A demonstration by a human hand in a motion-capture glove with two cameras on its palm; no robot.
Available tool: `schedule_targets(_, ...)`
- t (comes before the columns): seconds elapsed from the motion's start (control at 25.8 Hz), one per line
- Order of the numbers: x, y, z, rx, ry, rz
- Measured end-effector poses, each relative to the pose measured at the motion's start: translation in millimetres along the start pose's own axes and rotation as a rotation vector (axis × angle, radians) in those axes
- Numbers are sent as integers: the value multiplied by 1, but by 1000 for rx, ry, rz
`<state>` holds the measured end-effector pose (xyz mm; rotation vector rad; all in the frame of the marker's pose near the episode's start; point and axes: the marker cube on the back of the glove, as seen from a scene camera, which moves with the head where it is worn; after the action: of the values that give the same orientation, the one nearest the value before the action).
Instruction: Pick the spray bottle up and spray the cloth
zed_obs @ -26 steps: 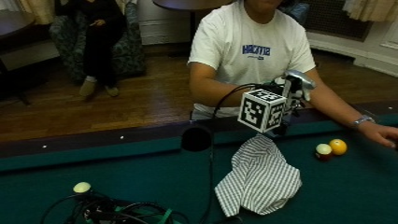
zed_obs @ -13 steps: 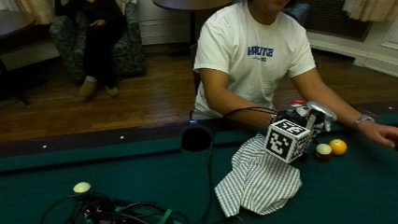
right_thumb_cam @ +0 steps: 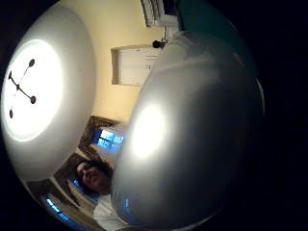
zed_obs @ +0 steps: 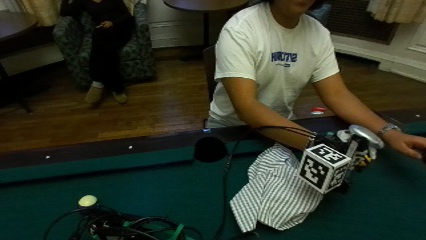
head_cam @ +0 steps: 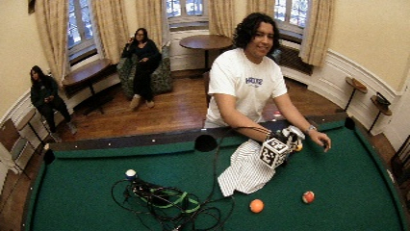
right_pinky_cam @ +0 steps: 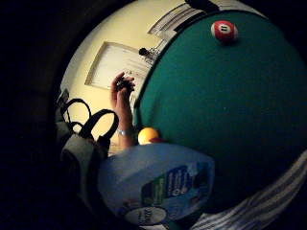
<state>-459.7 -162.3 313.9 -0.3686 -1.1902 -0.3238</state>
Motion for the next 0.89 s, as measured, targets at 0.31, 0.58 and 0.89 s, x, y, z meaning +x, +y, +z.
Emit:
schedule_targets(0.31,8,-41,-2,71,6,-7)
schedule_targets(0.58,13,-67,0,126,13,-41)
schedule_targets(0.89,15,-68,4,190,38,-99)
